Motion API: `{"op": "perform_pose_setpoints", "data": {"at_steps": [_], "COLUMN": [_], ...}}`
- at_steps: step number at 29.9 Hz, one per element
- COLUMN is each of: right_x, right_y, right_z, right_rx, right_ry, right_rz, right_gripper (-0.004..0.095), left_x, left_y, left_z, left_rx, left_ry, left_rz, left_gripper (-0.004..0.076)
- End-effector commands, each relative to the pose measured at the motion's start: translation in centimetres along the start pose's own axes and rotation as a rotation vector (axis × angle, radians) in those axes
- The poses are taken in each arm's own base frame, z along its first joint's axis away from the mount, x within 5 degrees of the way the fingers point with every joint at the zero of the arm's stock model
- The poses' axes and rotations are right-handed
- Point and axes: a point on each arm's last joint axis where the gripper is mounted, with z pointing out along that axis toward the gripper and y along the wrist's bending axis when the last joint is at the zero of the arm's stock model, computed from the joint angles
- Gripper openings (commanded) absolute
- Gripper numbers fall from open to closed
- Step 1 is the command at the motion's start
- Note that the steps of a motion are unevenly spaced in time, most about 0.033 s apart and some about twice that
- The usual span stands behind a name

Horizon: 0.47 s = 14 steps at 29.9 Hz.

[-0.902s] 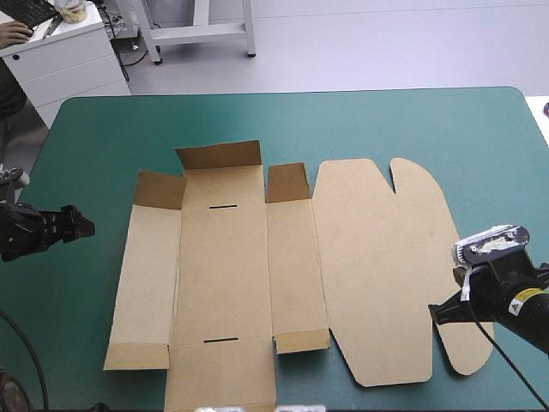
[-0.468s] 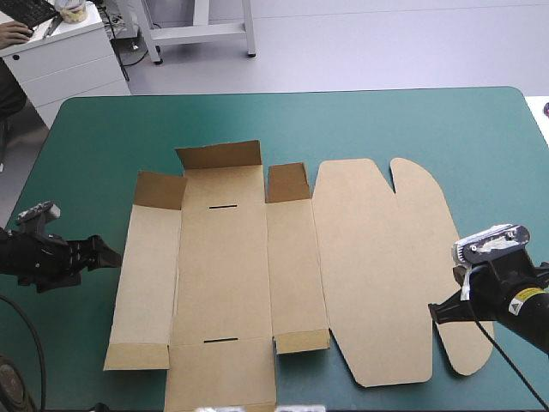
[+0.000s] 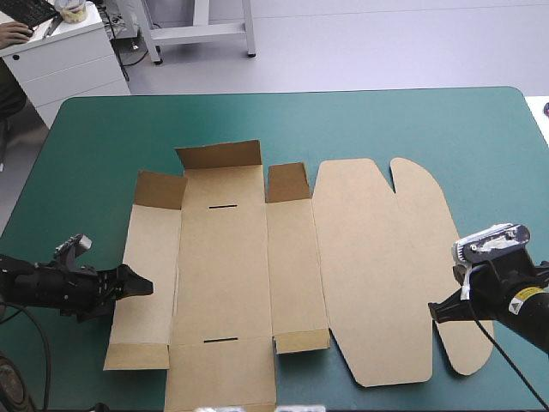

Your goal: Fold the box

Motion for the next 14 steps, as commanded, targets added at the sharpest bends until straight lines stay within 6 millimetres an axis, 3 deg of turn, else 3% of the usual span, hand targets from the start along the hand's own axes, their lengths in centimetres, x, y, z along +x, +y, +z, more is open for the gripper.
{"op": "perform_pose_setpoints", "data": {"at_steps": [1,8,14], "right_x": [-1.1,-1.1,-1.1], "right_y": [-0.2,-0.2,-0.2], "right_z": [-0.6,-0.6,-0.6], "right_rx": [0.018,0.018,0.018], "right_ry": [-0.084,-0.084,-0.084], "right_rz": [-0.004,-0.004,-0.004], "right_gripper": [-0.0020,-0.0020,-0.0020], "left_x": [0.2,1.2,1.2], "left_y": [-1.0,-0.9,-2.1], "left_z": [0.1,1.0,1.9], "left_rx": [0.096,0.122,0.129], "left_ry": [-0.061,-0.028,0.014], "left_rz": [0.020,0.018,0.075], "left_gripper": [0.0658,0.0657,0.0630]}}
